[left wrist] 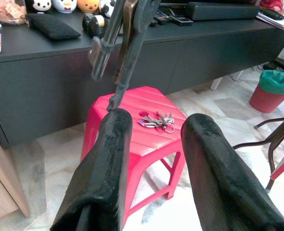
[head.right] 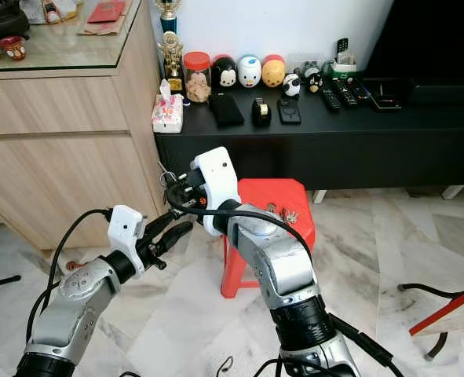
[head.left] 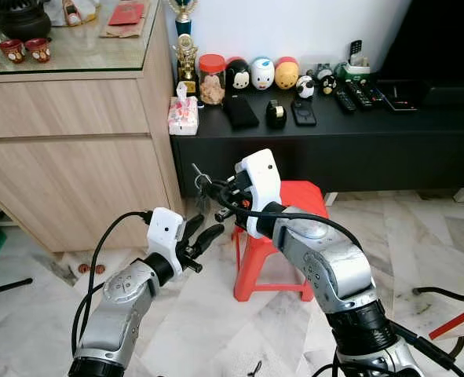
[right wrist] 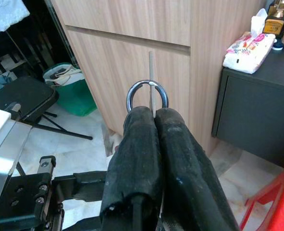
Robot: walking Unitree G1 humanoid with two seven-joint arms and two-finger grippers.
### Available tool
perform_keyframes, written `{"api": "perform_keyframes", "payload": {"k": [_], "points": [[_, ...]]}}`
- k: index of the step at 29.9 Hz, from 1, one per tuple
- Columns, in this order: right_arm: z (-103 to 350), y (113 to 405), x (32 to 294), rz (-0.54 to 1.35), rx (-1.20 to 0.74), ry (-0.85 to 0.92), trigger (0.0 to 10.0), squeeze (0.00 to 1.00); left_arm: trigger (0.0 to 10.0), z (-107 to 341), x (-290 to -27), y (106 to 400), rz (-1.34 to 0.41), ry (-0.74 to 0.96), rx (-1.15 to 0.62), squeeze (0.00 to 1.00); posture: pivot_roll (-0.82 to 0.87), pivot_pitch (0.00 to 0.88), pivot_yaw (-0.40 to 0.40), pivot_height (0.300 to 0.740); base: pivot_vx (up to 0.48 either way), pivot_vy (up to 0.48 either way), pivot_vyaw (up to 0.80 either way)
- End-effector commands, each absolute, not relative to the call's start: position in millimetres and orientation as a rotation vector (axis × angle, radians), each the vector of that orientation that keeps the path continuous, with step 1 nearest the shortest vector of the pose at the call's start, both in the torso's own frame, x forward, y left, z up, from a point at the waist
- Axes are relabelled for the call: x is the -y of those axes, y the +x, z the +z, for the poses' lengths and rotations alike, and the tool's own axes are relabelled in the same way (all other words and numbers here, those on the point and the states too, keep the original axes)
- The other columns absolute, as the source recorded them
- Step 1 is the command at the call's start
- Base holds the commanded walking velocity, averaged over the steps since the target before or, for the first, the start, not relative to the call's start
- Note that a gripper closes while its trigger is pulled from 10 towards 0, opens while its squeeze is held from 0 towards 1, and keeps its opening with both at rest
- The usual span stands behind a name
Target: Hang keys on a hook
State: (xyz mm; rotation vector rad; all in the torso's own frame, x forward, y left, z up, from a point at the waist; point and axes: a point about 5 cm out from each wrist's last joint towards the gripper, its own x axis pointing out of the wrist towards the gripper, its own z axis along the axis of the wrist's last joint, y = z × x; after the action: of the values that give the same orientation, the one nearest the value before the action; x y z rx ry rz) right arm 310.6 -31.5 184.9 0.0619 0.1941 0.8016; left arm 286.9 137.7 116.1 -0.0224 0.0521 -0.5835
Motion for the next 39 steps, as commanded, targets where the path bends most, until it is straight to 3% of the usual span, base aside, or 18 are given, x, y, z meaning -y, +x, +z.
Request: {"api": "perform_keyframes", "payload": {"k": [1,16,17,25,26,39], "points": [[193,310,28,0.817,-0.171,0.064,10.0,0.0,10.0,116,-138,290,-0.557,-0.005,-0.042,0.0,-0.11,0.063,-0.045,0.74,0.0,0.0,0.0],[193,312,31,0.803,-0.173,0.053,10.0,0.0,10.0,116,-151,292,-0.478,0.128,-0.008,0.0,-0.12,0.085,-0.048,0.74,0.0,0.0,0.0],[193,312,31,0.804,-0.173,0.053,10.0,0.0,10.0,117,-149,291,-0.492,0.123,0.013,1.0,-0.12,0.085,-0.048,0.74,0.0,0.0,0.0],[194,312,31,0.802,-0.174,0.056,10.0,0.0,10.0,120,-144,290,-0.524,0.106,0.033,1.0,-0.12,0.089,-0.05,0.74,0.0,0.0,0.0],[193,312,31,0.803,-0.175,0.055,10.0,0.0,10.0,121,-143,290,-0.539,0.105,0.036,0.0,-0.12,0.09,-0.05,0.74,0.0,0.0,0.0],[192,308,25,0.829,-0.18,0.055,10.0,0.0,10.0,120,-137,288,-0.586,0.068,0.028,0.0,-0.11,0.091,-0.048,0.74,0.0,0.0,0.0]]}}
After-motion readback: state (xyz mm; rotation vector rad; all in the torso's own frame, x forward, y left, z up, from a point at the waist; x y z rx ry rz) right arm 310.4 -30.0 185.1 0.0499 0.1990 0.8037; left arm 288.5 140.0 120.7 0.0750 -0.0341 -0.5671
